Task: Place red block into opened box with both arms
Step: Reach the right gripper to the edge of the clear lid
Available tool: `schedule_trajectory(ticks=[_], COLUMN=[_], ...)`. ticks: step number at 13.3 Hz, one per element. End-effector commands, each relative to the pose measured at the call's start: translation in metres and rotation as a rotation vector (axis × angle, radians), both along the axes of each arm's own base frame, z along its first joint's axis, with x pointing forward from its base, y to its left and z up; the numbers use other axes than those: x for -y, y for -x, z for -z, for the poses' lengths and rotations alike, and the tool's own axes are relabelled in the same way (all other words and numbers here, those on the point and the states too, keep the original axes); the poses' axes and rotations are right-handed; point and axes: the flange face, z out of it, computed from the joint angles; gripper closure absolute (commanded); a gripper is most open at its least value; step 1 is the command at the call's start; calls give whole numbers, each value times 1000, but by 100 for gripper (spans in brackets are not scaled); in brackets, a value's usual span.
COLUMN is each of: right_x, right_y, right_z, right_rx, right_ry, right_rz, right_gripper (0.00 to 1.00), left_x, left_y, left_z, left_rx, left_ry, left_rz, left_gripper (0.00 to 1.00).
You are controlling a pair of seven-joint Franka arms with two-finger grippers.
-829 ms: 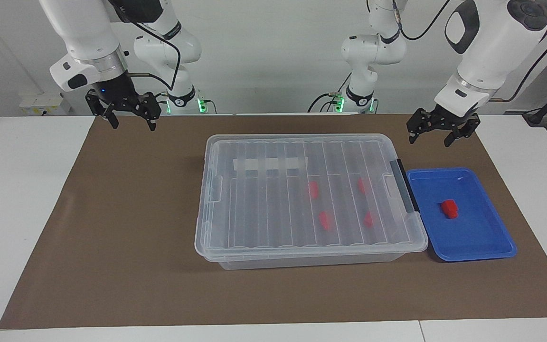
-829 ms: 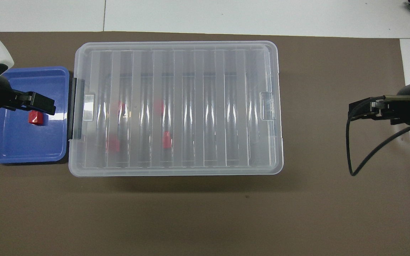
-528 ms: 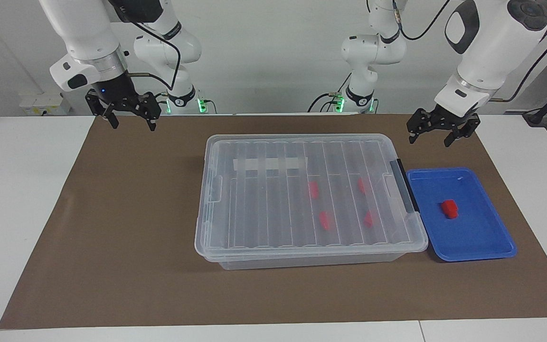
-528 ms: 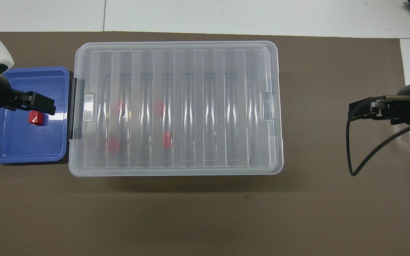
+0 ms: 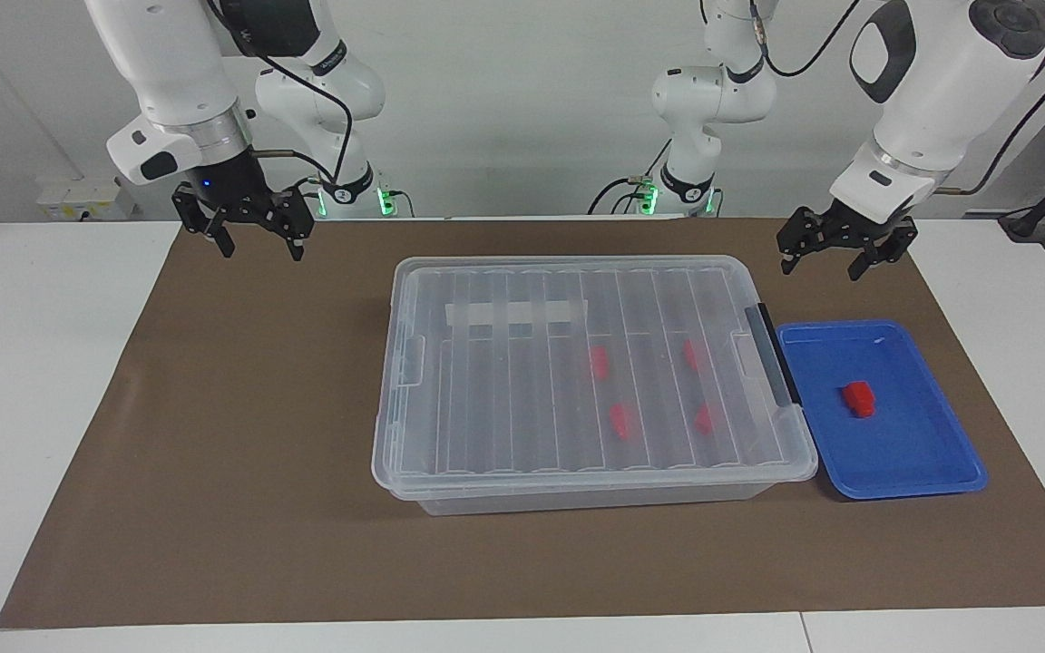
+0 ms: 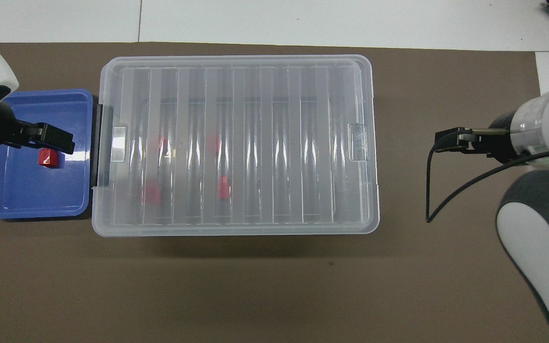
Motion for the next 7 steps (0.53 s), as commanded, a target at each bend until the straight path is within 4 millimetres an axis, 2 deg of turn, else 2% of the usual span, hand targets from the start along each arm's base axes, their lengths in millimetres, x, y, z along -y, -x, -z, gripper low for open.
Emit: schedule_trajectory(ticks=[1,5,7], right_x=[-26,-56,-72], right_y=[7,-3,-3], right_z=[24,66,80], right_rx=[32,22,3], right_ry=[-28,-31,-29], right_rz=[35,-14,-41], right_gripper=[3,3,3], left_x=[-2,-2,-2], left_y=[8,8,8], left_z=[-3,-3,-3], left_rx=[-4,-6,-4], left_ry=[-12,-12,-14], left_rz=[-4,-4,-4], left_gripper=[0,0,0])
